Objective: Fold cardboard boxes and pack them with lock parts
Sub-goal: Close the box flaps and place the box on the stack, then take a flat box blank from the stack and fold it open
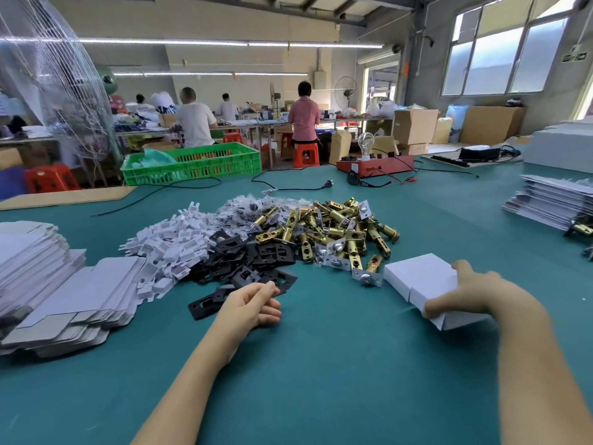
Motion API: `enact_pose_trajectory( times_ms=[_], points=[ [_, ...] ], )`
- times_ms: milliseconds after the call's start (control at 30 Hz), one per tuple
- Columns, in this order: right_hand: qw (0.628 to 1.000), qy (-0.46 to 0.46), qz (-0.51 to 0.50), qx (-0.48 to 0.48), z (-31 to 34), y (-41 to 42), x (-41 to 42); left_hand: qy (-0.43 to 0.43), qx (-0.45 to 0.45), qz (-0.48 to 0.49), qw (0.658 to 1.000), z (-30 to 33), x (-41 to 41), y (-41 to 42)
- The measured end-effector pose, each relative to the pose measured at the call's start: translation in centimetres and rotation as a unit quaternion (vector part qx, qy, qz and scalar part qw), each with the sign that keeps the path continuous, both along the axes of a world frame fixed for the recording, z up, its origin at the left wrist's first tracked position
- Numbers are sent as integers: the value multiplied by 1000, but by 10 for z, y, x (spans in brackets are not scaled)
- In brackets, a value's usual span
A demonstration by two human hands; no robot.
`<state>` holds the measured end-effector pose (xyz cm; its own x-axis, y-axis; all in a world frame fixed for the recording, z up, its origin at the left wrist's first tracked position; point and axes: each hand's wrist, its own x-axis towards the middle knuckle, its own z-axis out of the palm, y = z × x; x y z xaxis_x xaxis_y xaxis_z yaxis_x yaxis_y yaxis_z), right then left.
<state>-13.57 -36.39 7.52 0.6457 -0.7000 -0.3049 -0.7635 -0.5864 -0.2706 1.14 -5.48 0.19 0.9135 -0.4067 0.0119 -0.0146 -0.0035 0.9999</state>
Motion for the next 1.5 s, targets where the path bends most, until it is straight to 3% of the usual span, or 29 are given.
enact_pose_trajectory(
  times_ms=[300, 600, 833, 900, 967, 1033, 1100, 1233, 1367, 1500],
  points=[
    [1000, 5, -18, 0, -7, 9, 6, -8, 18, 5, 1000, 0, -2, 1],
    [996, 60, 12, -63, -4, 17, 12, -5, 13, 3, 1000, 1, -2, 1],
    [998, 42, -25, -33, -7, 17, 14, -2, 16, 5, 1000, 1, -1, 1],
    [997, 2, -44, -61, -5, 23, 21, 0, 14, 7, 1000, 1, -1, 1],
    [985, -104, -43, -130, -4, 38, 34, 1, 13, 9, 1000, 0, -1, 1],
    [949, -263, 12, -173, -11, 63, 52, 1, 12, 12, 1000, 0, 0, 2],
    [913, -364, 102, -152, -24, 94, 67, 3, -2, 22, 1000, 1, 0, 1],
    [906, -353, 208, -108, -64, 126, 87, -19, -27, 80, 996, 7, 0, 8],
    [909, -359, 206, -57, -74, 125, 96, -120, 63, 261, 956, 18, 12, 37],
    [904, -385, 186, 2, -74, 119, 98, -151, 195, 473, 846, 34, 30, 87]
  ],
)
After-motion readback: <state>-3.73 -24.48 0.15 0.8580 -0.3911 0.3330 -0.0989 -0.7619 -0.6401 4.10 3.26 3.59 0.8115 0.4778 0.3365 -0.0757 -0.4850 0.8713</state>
